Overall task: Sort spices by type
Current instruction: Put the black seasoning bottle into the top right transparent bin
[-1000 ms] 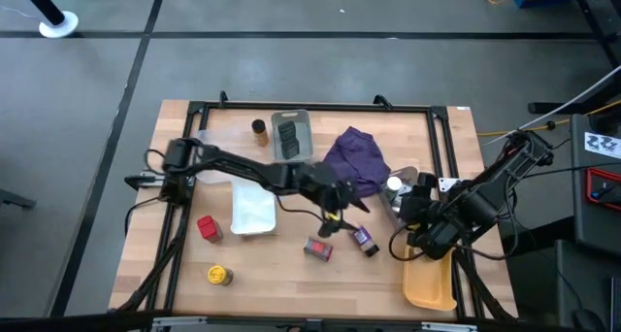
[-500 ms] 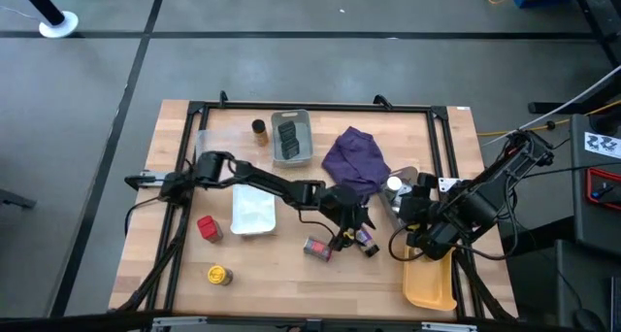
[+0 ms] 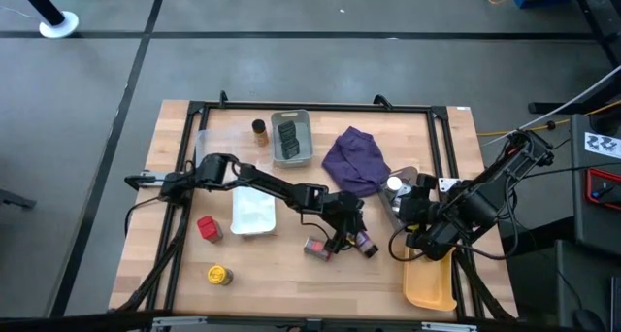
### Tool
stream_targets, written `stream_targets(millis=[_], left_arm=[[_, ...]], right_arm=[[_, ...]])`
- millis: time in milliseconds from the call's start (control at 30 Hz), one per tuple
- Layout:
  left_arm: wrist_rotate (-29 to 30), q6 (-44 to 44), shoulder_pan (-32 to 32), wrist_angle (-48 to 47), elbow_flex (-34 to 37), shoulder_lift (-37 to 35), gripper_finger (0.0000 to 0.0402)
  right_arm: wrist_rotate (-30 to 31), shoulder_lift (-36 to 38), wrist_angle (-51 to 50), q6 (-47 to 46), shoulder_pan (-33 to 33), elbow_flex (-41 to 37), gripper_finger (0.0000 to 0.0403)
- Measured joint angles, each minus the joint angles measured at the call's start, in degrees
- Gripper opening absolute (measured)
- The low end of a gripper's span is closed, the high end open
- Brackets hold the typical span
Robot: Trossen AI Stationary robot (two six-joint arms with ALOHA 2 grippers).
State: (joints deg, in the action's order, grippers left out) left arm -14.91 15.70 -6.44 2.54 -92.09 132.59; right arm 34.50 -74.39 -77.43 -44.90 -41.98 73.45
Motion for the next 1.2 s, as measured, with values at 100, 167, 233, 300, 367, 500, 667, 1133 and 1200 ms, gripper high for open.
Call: stream_targets(millis=[100,167,233,300,367,500,667,1133,1200], left_arm=[[0.36,-1.86,0.00,-0.62,0.04,-0.02,0.0269],[0.65,-2.97,0.00,-0.99,0.07,-0.02,0.0269],[1.03,-3.45,0.00,-1.69,0.07,-0.16,0.0269],[1.42,-3.85,0.00,-2.35,0.09,-0.21,0.0269],[1.72,-4.04,0.00,-4.03,-0.39,-0.21,0.0269],[2.90,-3.11,0.00,-12.87,-3.34,-0.21,0.0269],[4.41,-1.64,-0.02,-17.12,-5.70,0.00,0.0269],[4.15,-0.49,0.00,-19.98,-6.08,0.01,0.0200],[4.17,-0.50,0.00,-19.95,-6.08,-0.01,0.0185]], right_arm=[[0.00,0.00,0.00,0.01,0.00,0.00,0.0227],[0.00,0.00,0.00,0.01,0.00,0.00,0.0227],[-0.10,0.00,0.00,0.01,0.00,0.00,0.0227],[-0.40,0.00,0.02,-0.01,0.00,0.00,0.0227],[-0.59,0.00,0.02,0.01,0.00,-0.02,0.0227],[-0.59,0.00,0.33,0.01,0.00,-0.02,0.0227],[-0.61,0.00,1.14,0.03,0.00,-0.02,0.0227],[-0.63,0.00,1.14,0.03,-0.01,-0.02,0.0227],[-0.63,0.00,1.14,0.03,-0.02,-0.02,0.0227]])
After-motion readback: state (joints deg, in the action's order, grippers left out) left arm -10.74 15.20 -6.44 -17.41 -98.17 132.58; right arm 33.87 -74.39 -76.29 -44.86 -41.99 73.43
